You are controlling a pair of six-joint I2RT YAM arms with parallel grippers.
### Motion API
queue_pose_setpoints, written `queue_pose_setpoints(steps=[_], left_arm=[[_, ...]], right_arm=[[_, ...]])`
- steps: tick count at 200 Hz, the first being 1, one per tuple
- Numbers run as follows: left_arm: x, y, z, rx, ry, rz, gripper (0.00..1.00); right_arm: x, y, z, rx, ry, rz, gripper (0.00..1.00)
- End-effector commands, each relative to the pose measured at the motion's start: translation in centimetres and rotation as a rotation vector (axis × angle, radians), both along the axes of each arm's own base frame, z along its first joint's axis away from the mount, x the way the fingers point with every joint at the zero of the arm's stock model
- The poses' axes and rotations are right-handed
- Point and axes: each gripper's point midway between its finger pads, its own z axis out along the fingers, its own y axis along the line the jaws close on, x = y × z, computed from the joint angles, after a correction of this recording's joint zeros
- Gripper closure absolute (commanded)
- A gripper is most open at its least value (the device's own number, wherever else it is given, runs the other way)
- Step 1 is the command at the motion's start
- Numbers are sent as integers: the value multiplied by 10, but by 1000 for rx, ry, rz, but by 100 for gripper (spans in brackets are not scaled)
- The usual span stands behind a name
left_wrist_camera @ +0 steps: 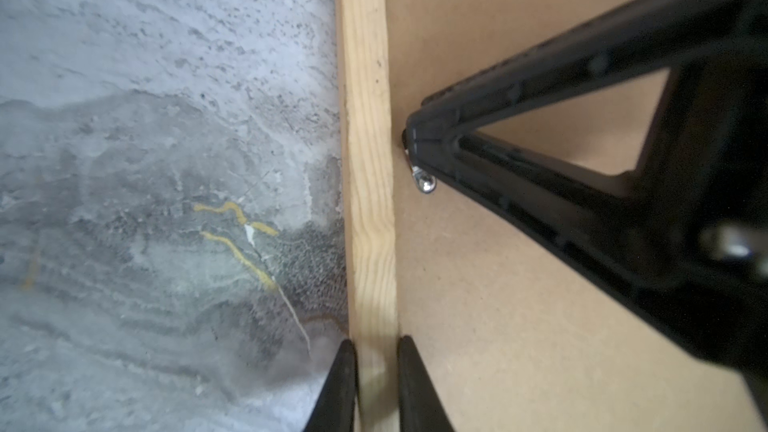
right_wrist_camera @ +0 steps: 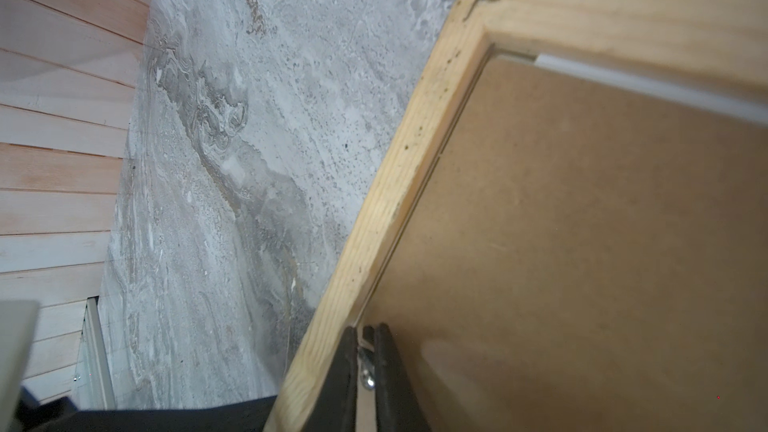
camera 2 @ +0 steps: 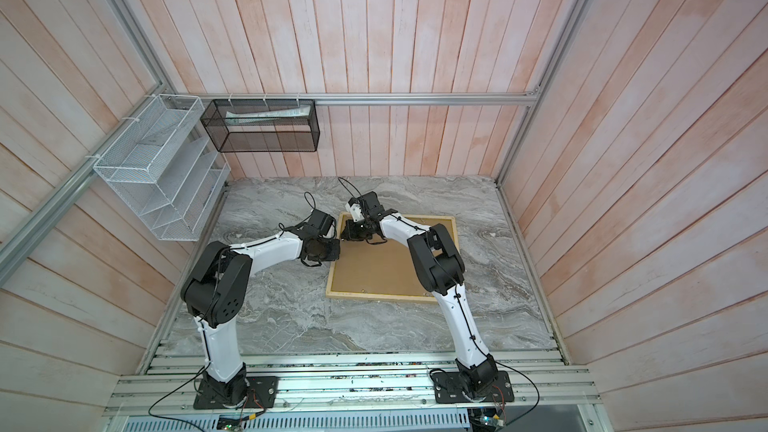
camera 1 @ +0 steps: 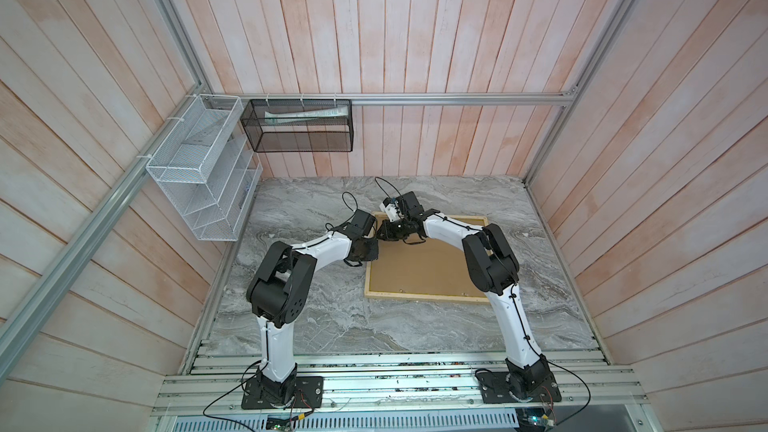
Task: Put the photo into the frame
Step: 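Press the metal clip beside the left gripper with the right gripper tip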
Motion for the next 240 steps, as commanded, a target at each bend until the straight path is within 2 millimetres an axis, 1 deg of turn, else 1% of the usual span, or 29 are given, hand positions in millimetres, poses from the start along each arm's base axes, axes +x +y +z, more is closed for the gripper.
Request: queue_pose_setpoints(steps=[1,18,33,50,75,105,134,161,182,191,213,218,240], left_arm=[[-3,1,-15,12,23,1,82],[-2,1,-15,9,22,0,83],[-2,0,-15,7,21,-2,83],[-1,-1,-14,6,18,-4,84],[-1,-1,-15,5,20,-8,84],[-2,-1,-16,6,22,-11,86],[-1,-1,-17,8,21,-14,86],[-1,-2,-19,8,23,-16,88],[0,-3,-21,7,25,-17,88],[0,-3,-21,7,26,-18,89],[0,-3,-21,5,25,-17,89],[0,-3,-21,5,24,-17,89],[2,-3,-22,8,21,-18,90]], right_arm=[[-13,-9,-36,-105,71,3,86],[-16,-15,-48,-143,105,-6,86],[-21,-16,-55,-145,124,3,86],[-29,-9,-55,-95,149,43,87],[-46,5,-56,13,207,129,89],[-57,8,-65,42,253,165,92],[-60,10,-63,63,253,186,95],[-59,5,-69,13,236,191,98],[-52,-7,-89,-102,240,142,100],[-53,-12,-97,-153,253,129,100],[-54,-19,-106,-244,248,95,100],[-56,-18,-106,-250,250,98,100],[-71,-4,-100,-179,268,172,100]])
